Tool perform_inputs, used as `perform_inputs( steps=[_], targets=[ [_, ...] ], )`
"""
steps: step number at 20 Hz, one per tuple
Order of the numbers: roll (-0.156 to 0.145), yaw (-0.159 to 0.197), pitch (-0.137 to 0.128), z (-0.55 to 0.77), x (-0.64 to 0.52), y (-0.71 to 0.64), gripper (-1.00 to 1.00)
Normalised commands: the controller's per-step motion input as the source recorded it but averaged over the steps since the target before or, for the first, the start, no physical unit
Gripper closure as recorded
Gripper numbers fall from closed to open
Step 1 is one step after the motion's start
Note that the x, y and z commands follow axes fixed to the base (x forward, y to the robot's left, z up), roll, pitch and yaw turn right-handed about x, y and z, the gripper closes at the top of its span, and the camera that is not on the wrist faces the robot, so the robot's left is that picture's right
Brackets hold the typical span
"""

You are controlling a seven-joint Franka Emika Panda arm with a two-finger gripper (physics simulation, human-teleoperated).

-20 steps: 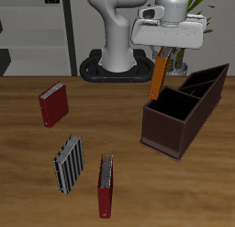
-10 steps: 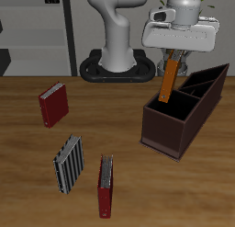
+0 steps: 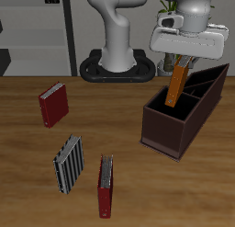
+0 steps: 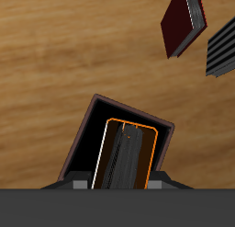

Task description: Place the orange book into the left desk caddy's right compartment

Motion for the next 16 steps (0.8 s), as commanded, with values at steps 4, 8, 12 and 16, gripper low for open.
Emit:
perform_inputs(
  steps=[4, 8, 12, 16],
  targets=[
    [0.018, -0.039, -0.003, 0.00, 0.05, 0.14, 1.00],
    [0.019, -0.017, -0.038, 0.01, 0.08, 0.08, 1.00],
    [-0.005, -0.014, -0.020, -0.08, 0.05, -0.04, 1.00],
    [-0.008, -0.004, 0.018, -0.21, 0.10, -0.09, 1.00]
  ],
)
